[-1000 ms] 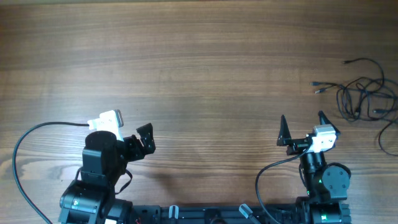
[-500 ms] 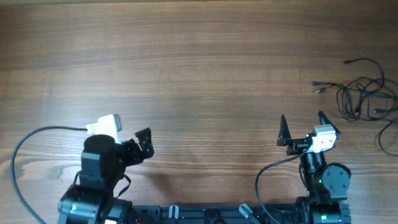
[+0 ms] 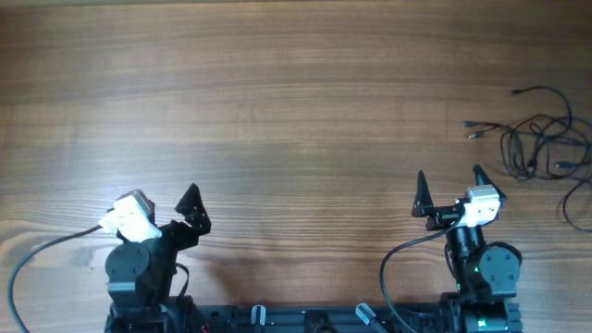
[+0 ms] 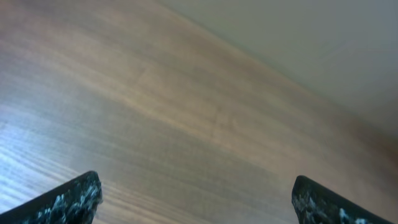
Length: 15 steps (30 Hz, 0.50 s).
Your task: Untangle cables
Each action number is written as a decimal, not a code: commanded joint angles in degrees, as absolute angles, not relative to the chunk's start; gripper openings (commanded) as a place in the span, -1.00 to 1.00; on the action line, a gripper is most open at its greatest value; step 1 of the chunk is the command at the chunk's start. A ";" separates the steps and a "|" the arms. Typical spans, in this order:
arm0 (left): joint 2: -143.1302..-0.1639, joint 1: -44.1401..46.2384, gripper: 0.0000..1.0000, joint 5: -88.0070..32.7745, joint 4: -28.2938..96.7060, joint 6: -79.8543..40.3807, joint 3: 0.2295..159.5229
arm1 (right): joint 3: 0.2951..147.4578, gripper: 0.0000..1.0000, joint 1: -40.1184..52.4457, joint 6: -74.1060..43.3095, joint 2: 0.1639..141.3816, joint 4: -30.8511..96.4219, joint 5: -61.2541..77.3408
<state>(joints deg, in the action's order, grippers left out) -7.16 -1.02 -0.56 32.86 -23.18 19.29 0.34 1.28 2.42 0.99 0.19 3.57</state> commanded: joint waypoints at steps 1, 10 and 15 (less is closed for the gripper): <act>-2.42 -1.41 1.00 -1.30 25.74 -22.72 13.26 | 0.30 1.00 0.99 1.37 0.21 -0.03 3.40; -0.19 -1.39 1.00 -1.28 5.67 -22.15 3.46 | 0.30 1.00 0.99 1.39 0.21 -0.03 3.40; -0.19 -1.34 1.00 -1.52 -5.58 -14.96 0.32 | 0.30 1.00 0.99 1.34 0.21 -0.03 3.40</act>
